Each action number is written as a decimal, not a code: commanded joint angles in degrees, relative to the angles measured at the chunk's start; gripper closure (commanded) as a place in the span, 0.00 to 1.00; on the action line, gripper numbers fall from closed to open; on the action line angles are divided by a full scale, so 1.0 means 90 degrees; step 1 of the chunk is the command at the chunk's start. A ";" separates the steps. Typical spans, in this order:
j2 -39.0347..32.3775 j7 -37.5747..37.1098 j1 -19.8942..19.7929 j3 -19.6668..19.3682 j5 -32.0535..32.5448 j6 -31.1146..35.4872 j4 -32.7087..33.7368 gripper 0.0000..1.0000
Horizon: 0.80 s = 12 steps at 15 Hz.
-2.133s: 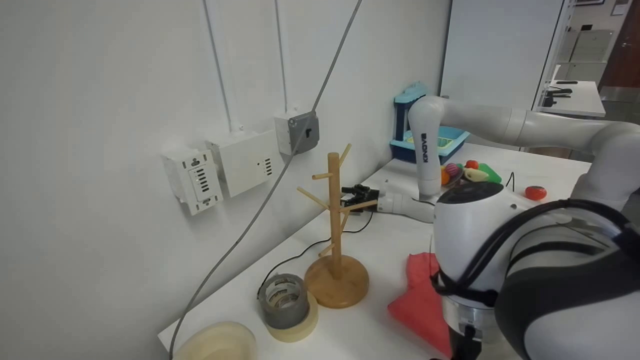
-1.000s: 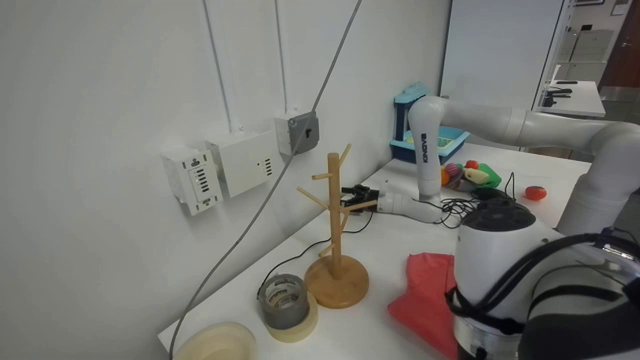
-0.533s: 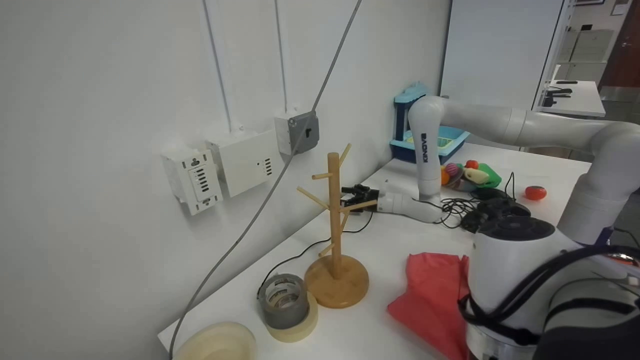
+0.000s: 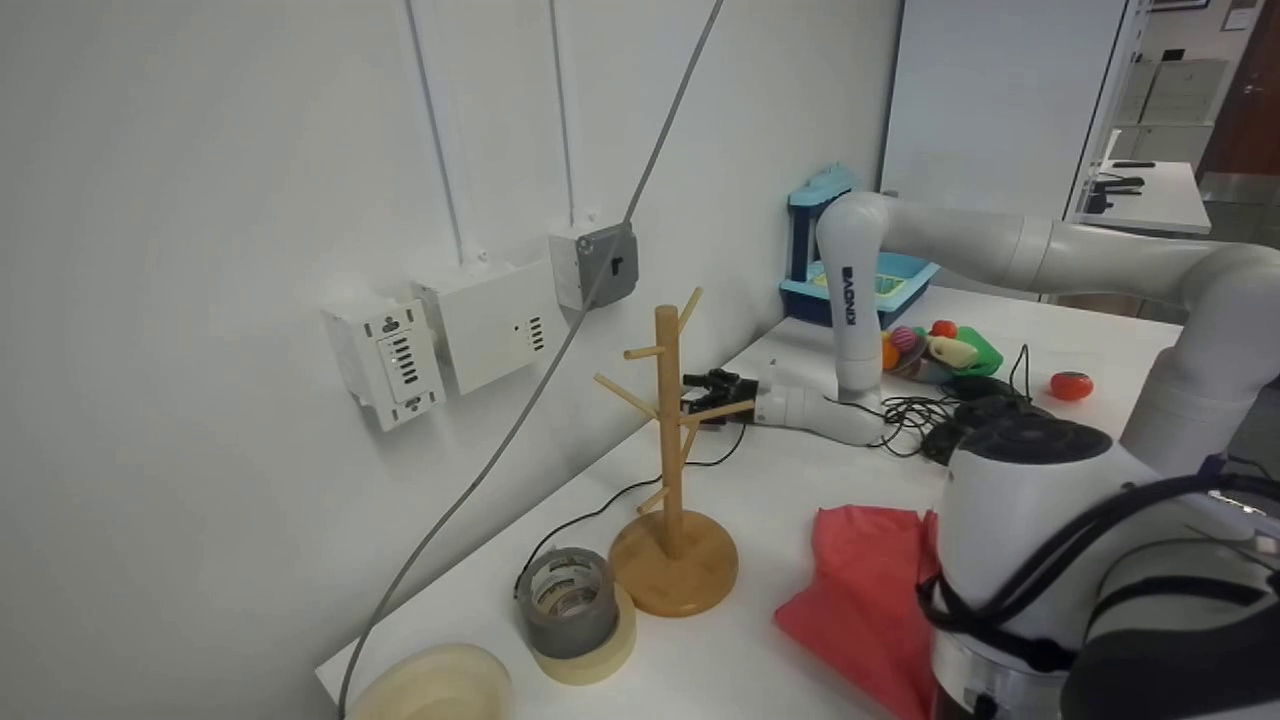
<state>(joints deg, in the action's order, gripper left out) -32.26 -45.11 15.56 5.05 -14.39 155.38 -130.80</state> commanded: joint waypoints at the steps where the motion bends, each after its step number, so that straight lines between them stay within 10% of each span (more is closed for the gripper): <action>1: 0.0346 -0.0067 0.0057 -0.0271 0.0098 -0.0222 -0.0273 0.99; 12: 0.1284 -0.0849 0.0406 -0.1607 0.1724 -0.0268 -0.0959 0.99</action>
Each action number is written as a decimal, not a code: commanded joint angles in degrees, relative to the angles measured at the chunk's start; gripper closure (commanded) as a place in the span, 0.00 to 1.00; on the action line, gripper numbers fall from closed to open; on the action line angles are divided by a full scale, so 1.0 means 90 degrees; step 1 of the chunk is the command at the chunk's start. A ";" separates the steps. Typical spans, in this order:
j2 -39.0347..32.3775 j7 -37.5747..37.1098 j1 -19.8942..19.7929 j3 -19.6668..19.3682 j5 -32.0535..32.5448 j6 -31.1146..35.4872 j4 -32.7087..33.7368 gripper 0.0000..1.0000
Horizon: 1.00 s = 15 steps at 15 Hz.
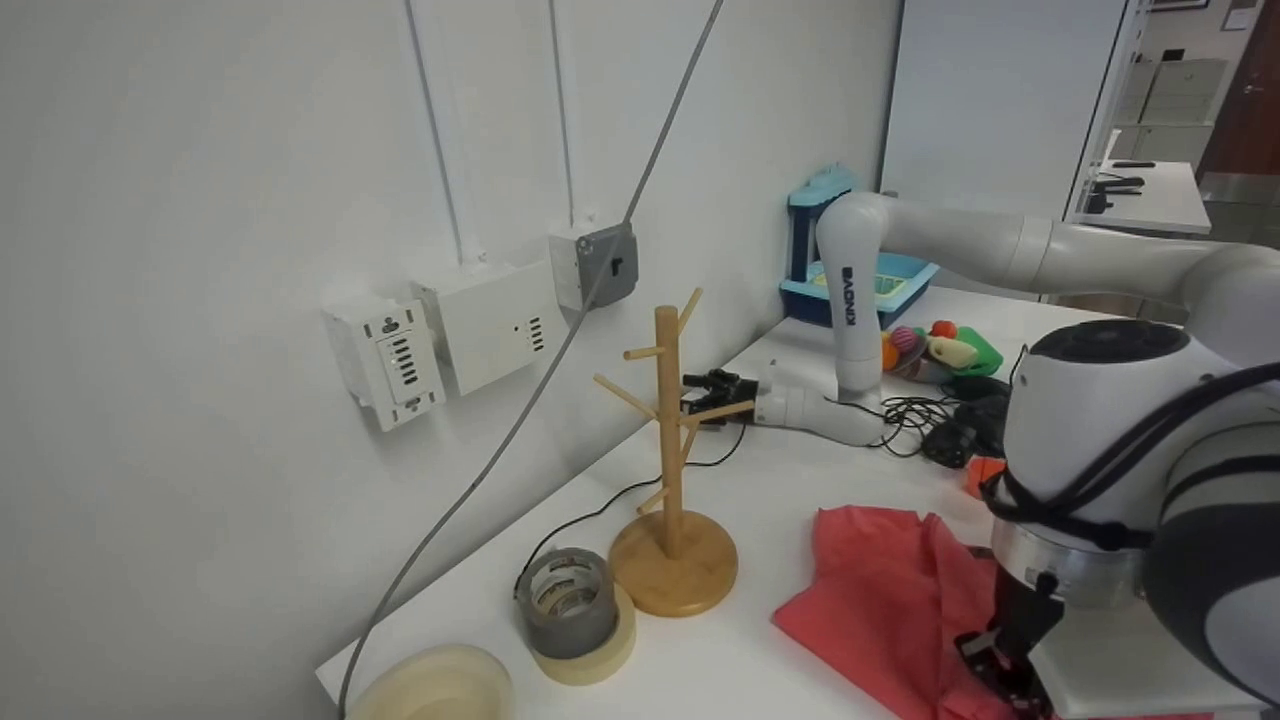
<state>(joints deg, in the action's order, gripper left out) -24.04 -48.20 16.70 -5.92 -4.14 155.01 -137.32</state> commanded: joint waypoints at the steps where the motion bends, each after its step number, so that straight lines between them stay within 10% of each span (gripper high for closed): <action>1: 0.0413 -0.0718 0.0368 -0.0535 0.0866 -0.0273 -0.0252 0.99; 8: 0.0677 -0.2115 0.0437 -0.0725 0.2448 -0.1419 -0.0182 0.99; 15: 0.0866 -0.2838 0.0103 -0.0251 0.2496 -0.1984 -0.0193 0.99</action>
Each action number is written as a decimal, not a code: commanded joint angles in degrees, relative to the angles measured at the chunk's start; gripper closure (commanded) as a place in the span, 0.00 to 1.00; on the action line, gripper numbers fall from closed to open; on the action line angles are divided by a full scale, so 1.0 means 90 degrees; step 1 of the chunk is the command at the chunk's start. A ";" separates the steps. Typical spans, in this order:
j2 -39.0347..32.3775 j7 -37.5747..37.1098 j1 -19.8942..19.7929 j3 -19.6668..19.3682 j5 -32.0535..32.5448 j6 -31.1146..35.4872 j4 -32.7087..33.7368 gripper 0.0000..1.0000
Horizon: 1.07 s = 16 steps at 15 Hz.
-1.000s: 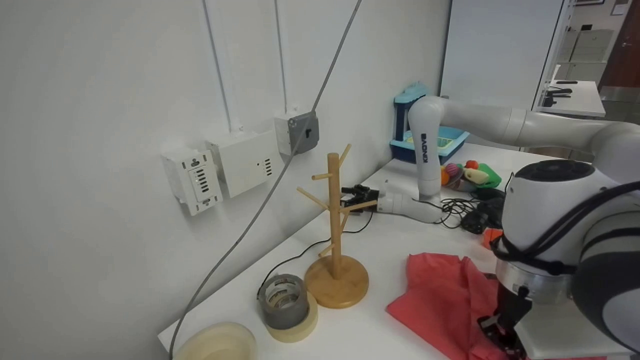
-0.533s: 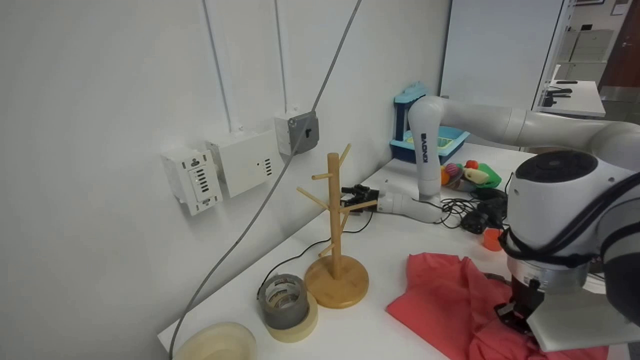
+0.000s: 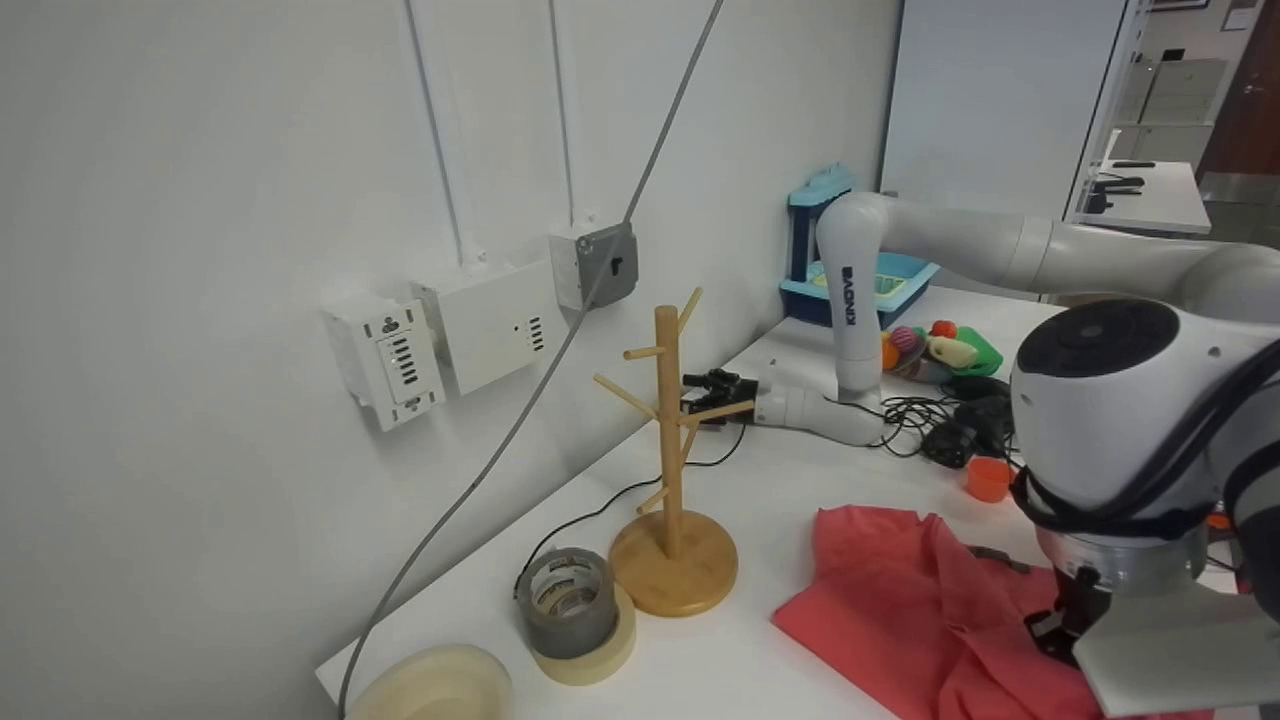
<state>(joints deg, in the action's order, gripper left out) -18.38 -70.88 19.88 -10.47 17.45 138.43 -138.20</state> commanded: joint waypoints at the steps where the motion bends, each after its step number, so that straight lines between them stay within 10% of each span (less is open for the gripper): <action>1: 0.0248 -0.0391 -0.0283 0.0304 0.0074 -0.0121 -0.0098 0.99; 16: 0.0125 -0.0491 -0.0490 0.0600 0.0085 0.0001 0.0014 0.95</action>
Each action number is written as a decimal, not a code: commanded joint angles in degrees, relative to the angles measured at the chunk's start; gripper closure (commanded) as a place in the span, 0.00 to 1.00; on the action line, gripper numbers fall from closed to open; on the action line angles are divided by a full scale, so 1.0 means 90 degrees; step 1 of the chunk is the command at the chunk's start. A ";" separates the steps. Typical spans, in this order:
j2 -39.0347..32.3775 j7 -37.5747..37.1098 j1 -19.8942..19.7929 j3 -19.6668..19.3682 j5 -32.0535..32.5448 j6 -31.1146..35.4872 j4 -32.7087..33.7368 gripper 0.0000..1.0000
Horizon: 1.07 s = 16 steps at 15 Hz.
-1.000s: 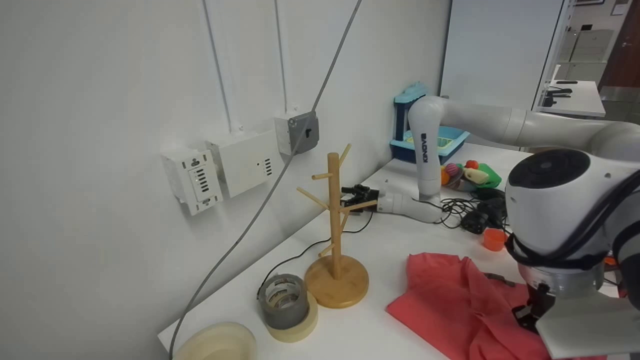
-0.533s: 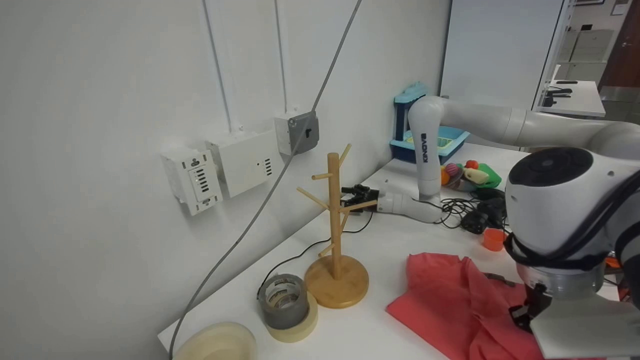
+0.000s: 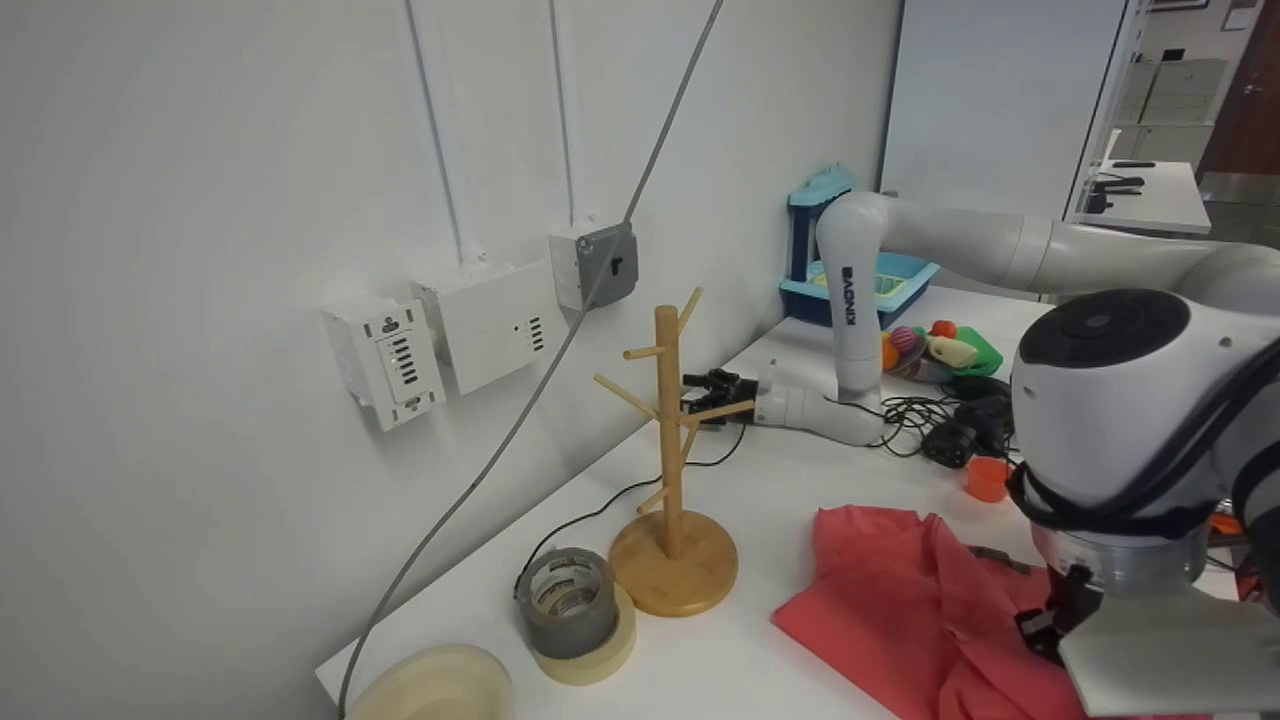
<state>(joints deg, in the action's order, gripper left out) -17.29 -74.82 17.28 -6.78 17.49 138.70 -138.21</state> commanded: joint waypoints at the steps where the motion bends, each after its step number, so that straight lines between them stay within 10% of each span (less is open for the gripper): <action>1: 0.0005 -0.0054 -0.0201 0.0192 0.0080 -0.0028 0.0014 0.95; 13: 0.0005 -0.0053 -0.0203 0.0192 0.0080 -0.0028 0.0014 0.95; 14: 0.0005 -0.0053 -0.0203 0.0192 0.0080 -0.0028 0.0014 0.70; 16: -0.0014 -0.0109 -0.0186 0.0186 0.0133 -0.0025 0.0020 0.62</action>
<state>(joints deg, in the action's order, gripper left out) -17.42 -74.82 17.15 -6.50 17.49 138.70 -138.20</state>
